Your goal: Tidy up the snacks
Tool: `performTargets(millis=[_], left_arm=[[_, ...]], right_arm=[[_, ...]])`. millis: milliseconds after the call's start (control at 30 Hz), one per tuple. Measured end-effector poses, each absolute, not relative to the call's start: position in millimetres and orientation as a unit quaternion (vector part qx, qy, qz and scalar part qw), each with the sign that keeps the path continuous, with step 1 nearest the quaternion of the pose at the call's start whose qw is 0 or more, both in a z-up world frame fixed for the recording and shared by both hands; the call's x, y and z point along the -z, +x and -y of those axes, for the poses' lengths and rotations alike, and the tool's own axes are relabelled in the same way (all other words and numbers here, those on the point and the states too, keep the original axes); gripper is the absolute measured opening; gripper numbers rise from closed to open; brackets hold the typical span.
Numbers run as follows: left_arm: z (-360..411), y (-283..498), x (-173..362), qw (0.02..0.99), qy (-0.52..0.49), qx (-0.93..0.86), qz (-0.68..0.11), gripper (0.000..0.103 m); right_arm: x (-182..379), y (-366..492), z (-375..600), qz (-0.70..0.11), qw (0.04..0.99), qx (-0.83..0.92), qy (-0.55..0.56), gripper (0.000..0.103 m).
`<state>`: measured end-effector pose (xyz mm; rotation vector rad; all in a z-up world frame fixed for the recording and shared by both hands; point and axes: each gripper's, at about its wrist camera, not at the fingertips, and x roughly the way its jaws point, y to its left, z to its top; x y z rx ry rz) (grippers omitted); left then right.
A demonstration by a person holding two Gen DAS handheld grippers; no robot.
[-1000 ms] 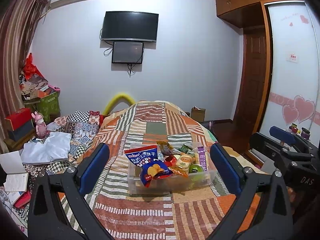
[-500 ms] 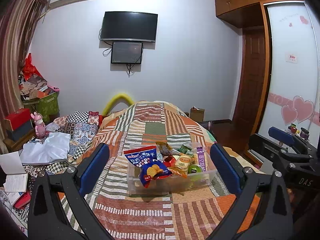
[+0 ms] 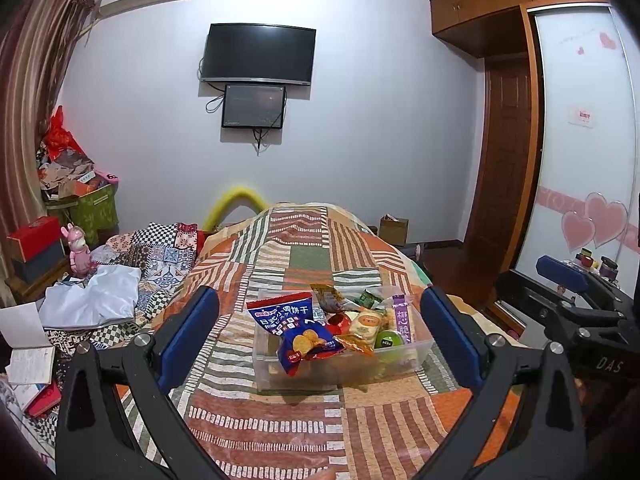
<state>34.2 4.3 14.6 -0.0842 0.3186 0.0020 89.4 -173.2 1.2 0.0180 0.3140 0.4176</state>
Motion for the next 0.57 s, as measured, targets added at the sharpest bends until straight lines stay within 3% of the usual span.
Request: performTargets(millis=[567], left_arm=[[-0.7, 33.5, -14.6, 0.986, -0.036, 0.01, -0.163, 0.102]], right_arm=[[0.4, 87.5, 171.7, -0.159, 0.965, -0.209, 0.012, 0.101]])
